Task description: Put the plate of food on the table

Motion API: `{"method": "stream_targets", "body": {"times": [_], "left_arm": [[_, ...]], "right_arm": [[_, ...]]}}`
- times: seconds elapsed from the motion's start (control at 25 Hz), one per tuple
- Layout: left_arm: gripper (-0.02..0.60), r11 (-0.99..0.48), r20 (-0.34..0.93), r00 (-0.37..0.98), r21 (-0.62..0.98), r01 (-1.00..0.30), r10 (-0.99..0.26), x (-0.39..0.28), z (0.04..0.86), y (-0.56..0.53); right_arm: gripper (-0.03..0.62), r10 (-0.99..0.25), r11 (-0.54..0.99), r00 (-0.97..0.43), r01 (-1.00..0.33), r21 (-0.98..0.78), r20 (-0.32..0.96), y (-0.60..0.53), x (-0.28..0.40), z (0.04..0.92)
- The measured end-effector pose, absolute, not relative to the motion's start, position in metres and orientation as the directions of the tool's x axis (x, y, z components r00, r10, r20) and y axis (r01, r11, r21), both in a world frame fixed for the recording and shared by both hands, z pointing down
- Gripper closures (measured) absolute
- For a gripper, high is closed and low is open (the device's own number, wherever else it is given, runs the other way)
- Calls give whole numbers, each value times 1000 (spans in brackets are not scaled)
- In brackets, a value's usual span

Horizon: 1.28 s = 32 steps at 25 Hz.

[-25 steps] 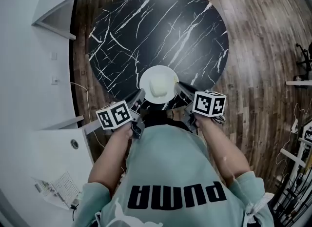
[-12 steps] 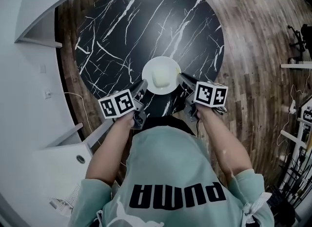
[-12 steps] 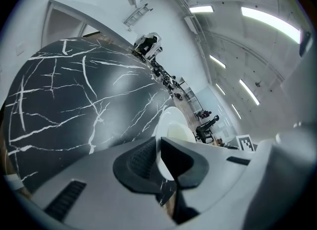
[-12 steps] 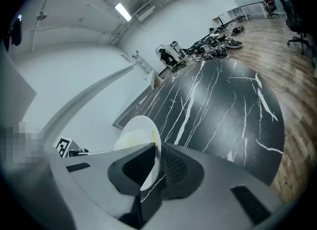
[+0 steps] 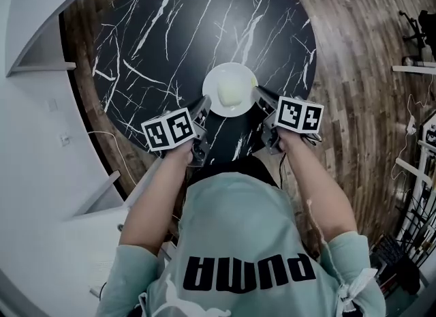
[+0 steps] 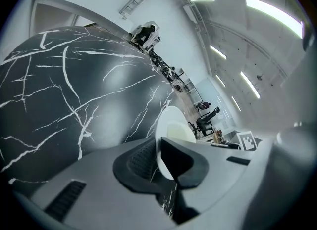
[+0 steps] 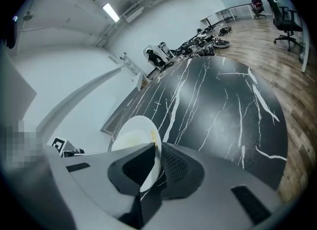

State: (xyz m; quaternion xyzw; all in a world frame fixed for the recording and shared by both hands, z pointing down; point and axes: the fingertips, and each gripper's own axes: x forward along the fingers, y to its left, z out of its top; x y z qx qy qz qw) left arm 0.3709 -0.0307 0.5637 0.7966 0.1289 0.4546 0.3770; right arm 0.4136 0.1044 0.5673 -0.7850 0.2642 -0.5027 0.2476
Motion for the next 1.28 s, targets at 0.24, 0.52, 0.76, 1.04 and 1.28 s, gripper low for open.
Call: {"method": "stream_targets", "body": {"times": [0.24,0.52,0.76,1.04,1.28], "left_arm": [[545,-701,656,509,700,-136,557,383,584,-30],[541,-731,689,444,675,-106,572,390,603,-23],[537,-752,713,408,653,-92,570,392,615,-20],[535,-769,730,364,636,-55,578,390,623,-16],[528,-791,746,343,612,-17,570,391,628,-15]], "right_arm": [[553,-631,-765,348,-126,-632,694,105,423,590],[553,-591,-797,336,-101,-595,734,111,429,607],[553,-566,-816,325,-89,-571,758,114,430,616],[553,-526,-844,314,-81,-530,790,116,429,627],[553,-512,-854,329,-99,-511,793,114,434,626]]}}
